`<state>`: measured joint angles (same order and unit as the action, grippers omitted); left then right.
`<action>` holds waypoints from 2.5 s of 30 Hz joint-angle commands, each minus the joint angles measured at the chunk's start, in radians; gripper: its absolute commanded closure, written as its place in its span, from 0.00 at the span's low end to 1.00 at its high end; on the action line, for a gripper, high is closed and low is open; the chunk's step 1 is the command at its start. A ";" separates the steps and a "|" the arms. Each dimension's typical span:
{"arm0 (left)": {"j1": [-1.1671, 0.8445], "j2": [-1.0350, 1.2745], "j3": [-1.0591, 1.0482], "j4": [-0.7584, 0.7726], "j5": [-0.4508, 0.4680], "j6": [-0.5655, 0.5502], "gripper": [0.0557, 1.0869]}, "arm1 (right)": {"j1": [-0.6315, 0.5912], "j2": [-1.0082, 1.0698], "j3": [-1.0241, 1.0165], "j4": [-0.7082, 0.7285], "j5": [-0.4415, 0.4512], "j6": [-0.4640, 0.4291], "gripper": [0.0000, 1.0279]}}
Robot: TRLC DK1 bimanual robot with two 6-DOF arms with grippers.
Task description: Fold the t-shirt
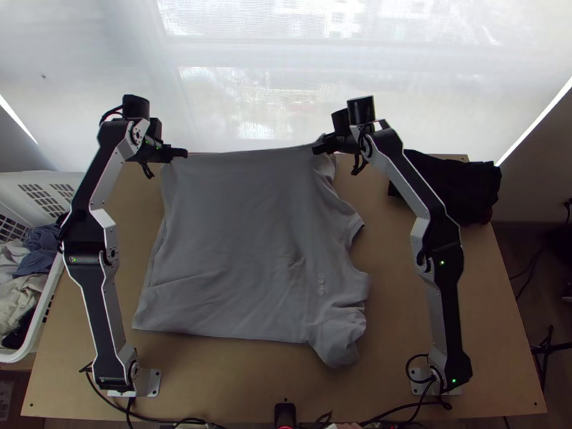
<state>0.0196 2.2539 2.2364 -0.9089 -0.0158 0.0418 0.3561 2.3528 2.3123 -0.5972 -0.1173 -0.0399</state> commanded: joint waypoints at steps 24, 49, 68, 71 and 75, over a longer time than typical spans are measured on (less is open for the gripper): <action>0.006 -0.059 -0.135 0.301 0.033 -0.014 0.96 | 0.001 0.042 -0.077 0.211 0.169 -0.101 0.97; -0.012 -0.675 -1.080 0.688 0.037 0.012 0.97 | 0.084 -0.662 -1.090 0.511 0.168 -0.127 0.97; 0.031 -0.786 -1.238 0.699 0.037 0.036 0.97 | 0.218 -0.934 -1.367 0.450 0.168 -0.091 0.97; 0.036 -0.784 -1.250 0.702 0.037 0.046 0.97 | 0.236 -0.934 -1.377 0.445 0.168 -0.087 0.97; 0.034 -0.784 -1.282 0.706 0.039 0.053 0.97 | 0.254 -0.934 -1.400 0.442 0.168 -0.084 0.97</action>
<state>0.0479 1.4742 0.9997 -0.2100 0.0212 0.0814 0.5720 1.4326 0.9524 -0.1444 0.0517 -0.1307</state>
